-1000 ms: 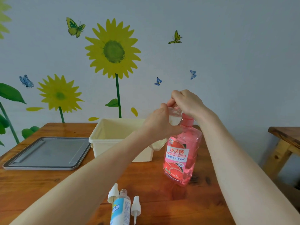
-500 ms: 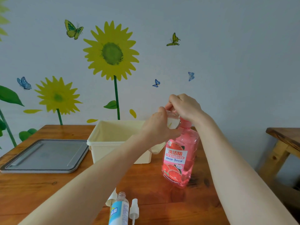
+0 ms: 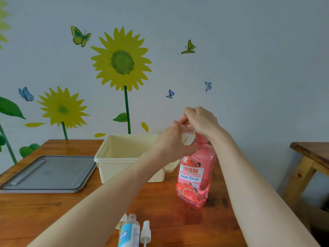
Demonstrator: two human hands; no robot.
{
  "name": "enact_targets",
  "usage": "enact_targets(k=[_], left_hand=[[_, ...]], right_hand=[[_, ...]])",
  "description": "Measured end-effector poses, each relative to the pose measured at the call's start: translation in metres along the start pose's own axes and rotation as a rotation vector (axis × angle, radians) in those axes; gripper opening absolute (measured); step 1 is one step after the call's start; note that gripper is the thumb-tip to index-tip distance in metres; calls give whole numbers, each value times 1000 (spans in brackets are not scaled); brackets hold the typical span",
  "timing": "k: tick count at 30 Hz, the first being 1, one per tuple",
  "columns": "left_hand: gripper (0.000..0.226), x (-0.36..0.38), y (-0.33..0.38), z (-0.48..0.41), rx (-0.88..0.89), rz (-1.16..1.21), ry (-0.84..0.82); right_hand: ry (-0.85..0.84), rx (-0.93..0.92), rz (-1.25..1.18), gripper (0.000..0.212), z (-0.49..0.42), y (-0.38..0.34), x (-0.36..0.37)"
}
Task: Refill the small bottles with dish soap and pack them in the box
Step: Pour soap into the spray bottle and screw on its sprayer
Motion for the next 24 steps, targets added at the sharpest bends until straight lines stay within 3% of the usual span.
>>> enact_targets(k=[8,12,17,24], left_hand=[[53,-2,-1,3,-17,-24,-5],[51,-8,2,1,-9,-12,18],[53,3,-1,2,-20,-24,-6],[51,-5,2,2,-5,-8,-6]], right_hand=[[-38,11,6,42,0,0,2],[-10,2,-55,43,-4,-2,-5],[40,-12,33,43,0,4,3],[-46,-6,38,42,-4,-1,1]])
Point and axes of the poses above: each hand's wrist, its own z-axis away from the middle knuckle, its own x-axis out of the palm, y = z × x, the point moved 6 cm from there along -z, towards the middle knuckle, and after that the axes turned 6 degrees about -x, right-handed, at the moved point
